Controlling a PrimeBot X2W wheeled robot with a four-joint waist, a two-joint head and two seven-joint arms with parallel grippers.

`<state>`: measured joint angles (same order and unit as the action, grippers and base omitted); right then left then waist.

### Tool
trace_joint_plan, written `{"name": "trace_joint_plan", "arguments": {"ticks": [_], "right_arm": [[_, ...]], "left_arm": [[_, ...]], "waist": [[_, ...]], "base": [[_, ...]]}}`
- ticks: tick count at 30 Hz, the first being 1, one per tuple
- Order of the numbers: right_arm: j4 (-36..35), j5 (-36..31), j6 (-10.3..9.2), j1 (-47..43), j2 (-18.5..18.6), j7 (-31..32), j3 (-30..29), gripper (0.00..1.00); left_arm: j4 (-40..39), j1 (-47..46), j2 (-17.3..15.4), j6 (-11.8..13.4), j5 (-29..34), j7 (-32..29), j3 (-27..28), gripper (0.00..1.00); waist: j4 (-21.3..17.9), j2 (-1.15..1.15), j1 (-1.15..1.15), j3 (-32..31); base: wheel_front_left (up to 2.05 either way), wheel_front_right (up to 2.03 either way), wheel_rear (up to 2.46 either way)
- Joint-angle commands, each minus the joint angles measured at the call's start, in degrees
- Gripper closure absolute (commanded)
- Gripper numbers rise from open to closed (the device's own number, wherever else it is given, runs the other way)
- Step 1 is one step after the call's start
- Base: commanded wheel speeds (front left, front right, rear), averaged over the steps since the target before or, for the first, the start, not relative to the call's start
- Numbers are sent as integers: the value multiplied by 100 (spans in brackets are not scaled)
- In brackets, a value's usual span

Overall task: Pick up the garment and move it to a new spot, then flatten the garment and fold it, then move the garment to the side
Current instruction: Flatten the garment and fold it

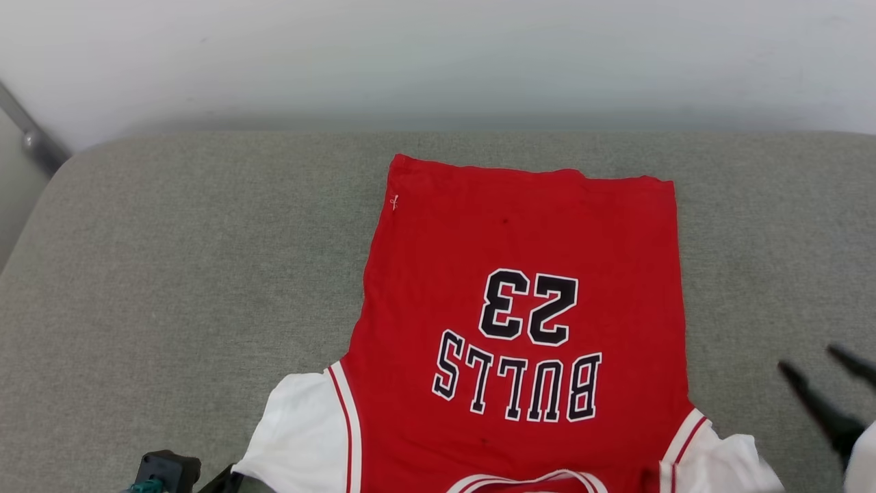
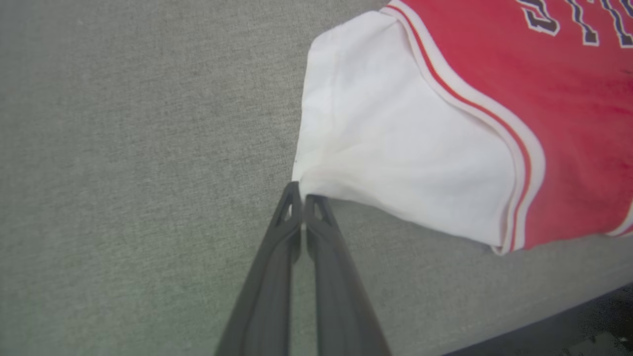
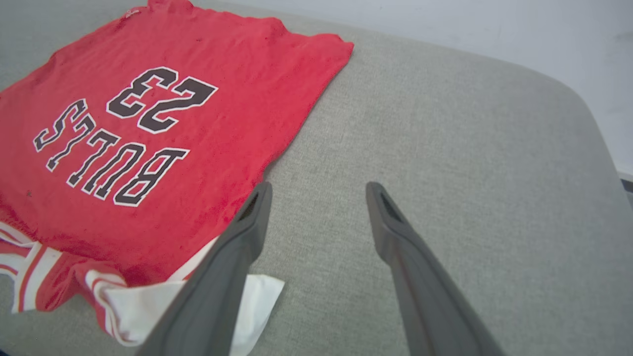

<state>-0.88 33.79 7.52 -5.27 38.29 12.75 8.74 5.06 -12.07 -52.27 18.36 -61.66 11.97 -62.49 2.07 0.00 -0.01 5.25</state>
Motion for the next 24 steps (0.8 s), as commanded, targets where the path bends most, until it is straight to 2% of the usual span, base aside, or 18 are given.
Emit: {"name": "trace_joint_plan", "arguments": {"ticks": [1, 5, 9, 12, 17, 22, 24], "right_arm": [[-182, -37, -6, 218, 55, 64, -245, 0], [-545, -107, -6, 849, 321, 355, -767, 0], [-649, 204, -6, 1752, 791, 1082, -715, 0], [-560, 645, -6, 2546, 1184, 1915, -428, 0], [-255, 1385, -6, 3955, 1689, 3725, 110, 0], [206, 1368, -6, 5188, 1850, 5464, 499, 0], [385, 1231, -6, 5577, 1752, 5951, 600, 0]], "left_arm": [[-73, -89, 10, 44, 63, 44, 39, 100], [-251, -221, -45, 130, 214, 63, 61, 100], [-474, -449, -70, 228, 444, 0, 60, 100], [-653, -591, -30, 269, 515, 12, 104, 100], [-885, -865, 2, 347, 789, -18, 98, 100], [-1117, -1136, 113, 439, 1018, 33, 154, 100], [-1197, -1213, 156, 475, 1098, 58, 187, 100]], "waist": [[27, 0, 1, 45], [109, 0, 1, 209], [280, 0, 1, 471], [433, 0, 1, 719], [711, 0, 1, 1275], [1013, 0, 1, 1866], [1110, 0, 1, 2093]], "base": [[0, 0, 0], [0, 0, 0], [0, 0, 0], [0, 0, 0], [0, 0, 0], [0, 0, 0], [0, 0, 0]]}}
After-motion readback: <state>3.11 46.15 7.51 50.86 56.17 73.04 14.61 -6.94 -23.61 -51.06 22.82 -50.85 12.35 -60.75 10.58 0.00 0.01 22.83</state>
